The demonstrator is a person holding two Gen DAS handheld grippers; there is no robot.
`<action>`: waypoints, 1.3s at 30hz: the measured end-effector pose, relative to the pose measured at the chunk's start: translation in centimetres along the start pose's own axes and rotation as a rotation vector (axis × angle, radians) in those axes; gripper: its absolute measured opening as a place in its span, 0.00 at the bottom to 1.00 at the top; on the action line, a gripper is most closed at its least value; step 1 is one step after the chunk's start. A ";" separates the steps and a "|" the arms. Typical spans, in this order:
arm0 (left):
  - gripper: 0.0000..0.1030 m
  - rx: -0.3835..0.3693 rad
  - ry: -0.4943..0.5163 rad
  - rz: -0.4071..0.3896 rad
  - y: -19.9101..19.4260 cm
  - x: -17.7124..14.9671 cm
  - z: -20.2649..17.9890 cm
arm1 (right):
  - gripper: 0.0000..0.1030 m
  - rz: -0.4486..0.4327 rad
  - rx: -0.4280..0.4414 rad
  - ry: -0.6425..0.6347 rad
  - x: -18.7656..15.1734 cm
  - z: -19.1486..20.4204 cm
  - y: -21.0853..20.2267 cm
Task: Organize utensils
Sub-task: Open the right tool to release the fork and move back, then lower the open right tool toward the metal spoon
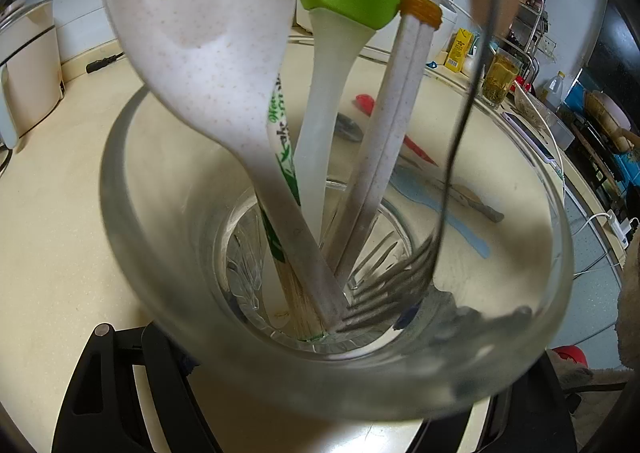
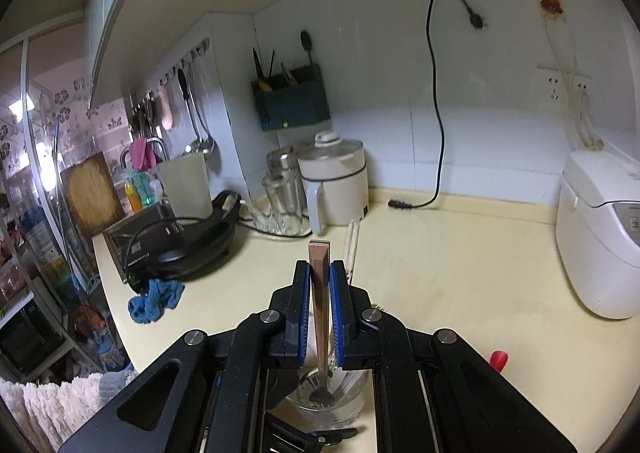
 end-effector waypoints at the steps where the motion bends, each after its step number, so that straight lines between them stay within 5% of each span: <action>1: 0.81 0.000 0.000 0.000 0.0 0.0 0.0 | 0.10 0.013 0.001 -0.003 -0.1 0.2 0.5; 9: 0.81 -0.002 -0.002 -0.001 0.0 0.0 0.1 | 0.18 0.055 -0.032 -0.004 -0.7 0.5 2.5; 15: 0.81 -0.004 -0.003 -0.002 0.1 0.0 0.0 | 0.19 -0.004 -0.096 0.035 -0.7 -1.4 0.8; 19: 0.81 -0.002 -0.001 0.000 0.1 -0.1 0.1 | 0.20 -0.055 -0.240 0.024 -1.7 -4.1 -0.4; 31: 0.81 0.011 0.009 0.008 0.4 0.2 -0.1 | 0.21 0.001 -0.599 0.105 -8.4 -15.3 1.4; 39: 0.81 0.014 0.011 0.009 0.6 0.4 -0.3 | 0.21 0.006 -0.650 0.129 -10.5 -18.1 2.5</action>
Point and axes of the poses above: each gripper's, at about its wrist camera, not at the fingertips, and y roughly the way its jaws point, z to its left, x to its top, the point moved 6 cm from there along y, roughly the way its jaws point, and after that the axes turned 14 degrees about -x, right-handed, at the moved point
